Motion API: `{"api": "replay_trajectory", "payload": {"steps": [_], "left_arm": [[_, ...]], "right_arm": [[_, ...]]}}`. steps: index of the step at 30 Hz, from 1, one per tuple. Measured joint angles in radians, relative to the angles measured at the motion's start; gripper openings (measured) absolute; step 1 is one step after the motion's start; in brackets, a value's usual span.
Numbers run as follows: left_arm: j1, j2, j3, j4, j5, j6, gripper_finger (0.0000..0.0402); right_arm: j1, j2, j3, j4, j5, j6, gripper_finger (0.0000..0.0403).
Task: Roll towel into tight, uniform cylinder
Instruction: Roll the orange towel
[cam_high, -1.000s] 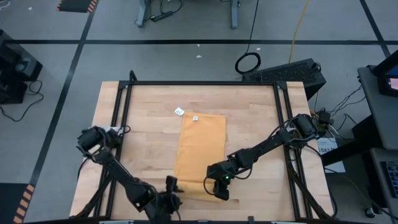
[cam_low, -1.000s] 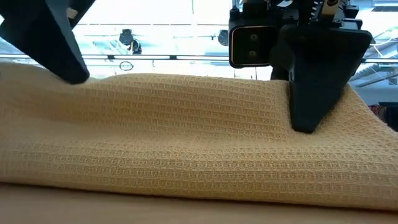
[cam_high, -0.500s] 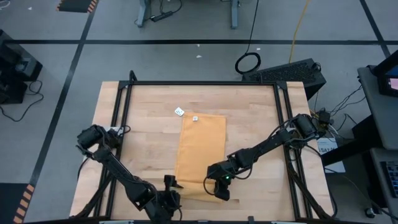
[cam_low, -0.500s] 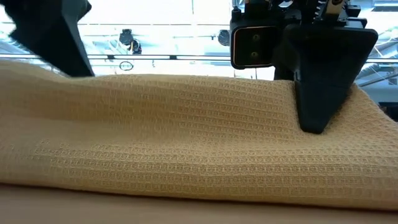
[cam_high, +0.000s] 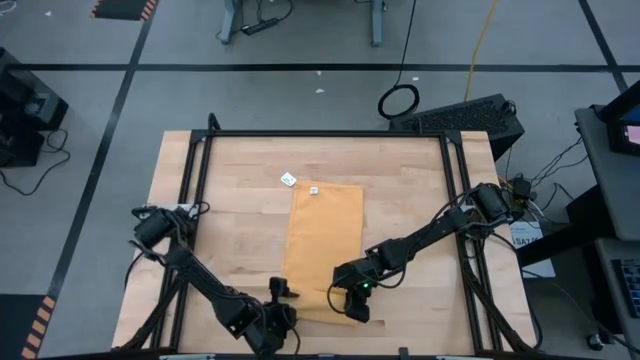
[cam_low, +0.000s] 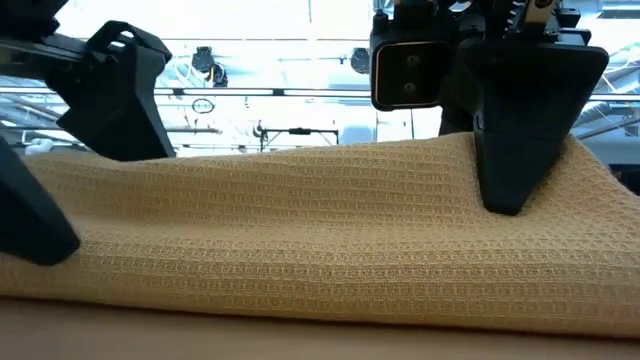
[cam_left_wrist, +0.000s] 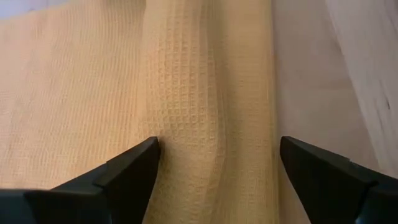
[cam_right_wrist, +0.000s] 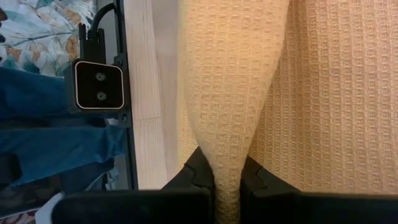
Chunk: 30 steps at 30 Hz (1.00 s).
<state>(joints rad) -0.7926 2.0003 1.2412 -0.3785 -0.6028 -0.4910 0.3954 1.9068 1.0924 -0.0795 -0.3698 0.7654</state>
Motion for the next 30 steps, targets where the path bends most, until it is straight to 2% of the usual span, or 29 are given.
{"api": "replay_trajectory", "payload": {"steps": [10,19,21,23,27,30], "left_arm": [[0.037,0.018,0.0,-0.052,-0.042,0.03,0.0336],[0.1,0.017,0.0,-0.047,0.156,0.007,0.033],[0.115,0.016,0.001,-0.042,0.186,0.002,0.0307],[0.123,0.016,0.001,-0.033,0.21,0.01,0.0266],[0.135,0.018,-0.003,0.017,0.267,0.023,0.0159],[0.148,0.02,-0.006,0.048,0.265,-0.019,0.0076]], "right_arm": [[0.0,0.0,0.0,0.0,-0.005,-0.025,0.0006],[0.0,0.0,0.0,0.0,-0.006,-0.05,0.0006],[0.0,0.0,0.0,-0.001,-0.005,-0.052,0.0007],[0.0,0.0,0.0,-0.001,-0.003,-0.047,0.001],[0.0,0.0,0.0,-0.001,-0.005,-0.046,0.0037],[0.0,-0.003,0.0,-0.012,-0.02,-0.049,0.008]]}}
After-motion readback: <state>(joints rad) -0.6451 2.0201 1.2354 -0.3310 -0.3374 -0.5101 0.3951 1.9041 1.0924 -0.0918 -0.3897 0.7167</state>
